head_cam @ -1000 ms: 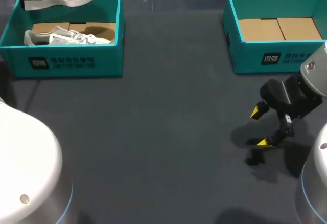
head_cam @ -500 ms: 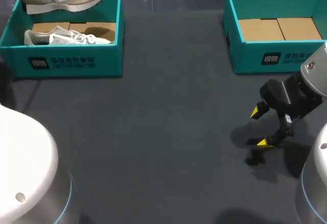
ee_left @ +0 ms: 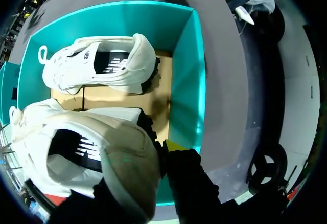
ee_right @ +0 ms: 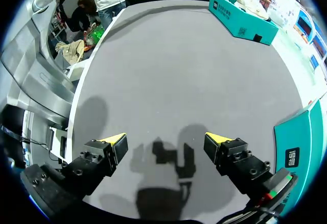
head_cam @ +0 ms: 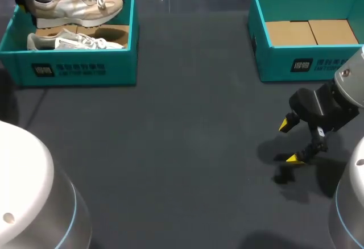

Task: Take the shoe out of the shoebox, open the shoe tongue, remove and reinsert the insole, then place the shoe into the shoebox

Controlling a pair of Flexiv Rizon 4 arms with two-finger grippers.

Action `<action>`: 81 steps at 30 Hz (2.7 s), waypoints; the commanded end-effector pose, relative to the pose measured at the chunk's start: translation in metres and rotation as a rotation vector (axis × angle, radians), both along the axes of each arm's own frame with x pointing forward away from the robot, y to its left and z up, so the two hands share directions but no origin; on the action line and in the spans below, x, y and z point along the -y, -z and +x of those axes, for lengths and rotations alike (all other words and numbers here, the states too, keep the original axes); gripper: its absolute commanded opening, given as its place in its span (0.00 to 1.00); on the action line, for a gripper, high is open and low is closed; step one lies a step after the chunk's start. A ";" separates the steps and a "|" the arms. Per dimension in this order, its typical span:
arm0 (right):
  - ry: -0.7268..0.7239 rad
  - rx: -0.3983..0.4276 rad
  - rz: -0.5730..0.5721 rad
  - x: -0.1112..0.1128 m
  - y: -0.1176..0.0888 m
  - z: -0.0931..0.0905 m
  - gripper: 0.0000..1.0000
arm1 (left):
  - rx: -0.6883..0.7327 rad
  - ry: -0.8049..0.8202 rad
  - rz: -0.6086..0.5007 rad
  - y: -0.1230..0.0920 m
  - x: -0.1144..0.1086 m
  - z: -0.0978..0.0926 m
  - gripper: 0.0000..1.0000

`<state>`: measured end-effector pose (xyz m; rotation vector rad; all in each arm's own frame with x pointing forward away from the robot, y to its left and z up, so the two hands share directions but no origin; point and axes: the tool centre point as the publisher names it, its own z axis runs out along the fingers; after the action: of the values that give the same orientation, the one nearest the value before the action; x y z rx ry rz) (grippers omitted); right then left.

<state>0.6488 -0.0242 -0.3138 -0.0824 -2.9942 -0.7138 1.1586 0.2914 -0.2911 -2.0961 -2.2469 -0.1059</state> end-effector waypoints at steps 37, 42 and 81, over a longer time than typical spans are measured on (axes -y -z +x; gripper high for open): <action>0.000 0.001 -0.002 0.000 0.000 -0.001 1.00 | -0.025 0.049 0.079 0.068 0.002 0.036 0.00; 0.000 0.001 -0.002 0.000 0.000 -0.001 1.00 | -0.038 0.080 0.086 0.075 0.006 0.038 0.00; 0.000 0.001 -0.002 0.000 0.000 -0.001 1.00 | 0.037 0.156 -0.076 -0.019 0.033 -0.016 0.95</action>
<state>0.6488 -0.0242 -0.3138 -0.0824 -2.9942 -0.7137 1.1807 0.2612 -0.2955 -2.3038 -2.1227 -0.0038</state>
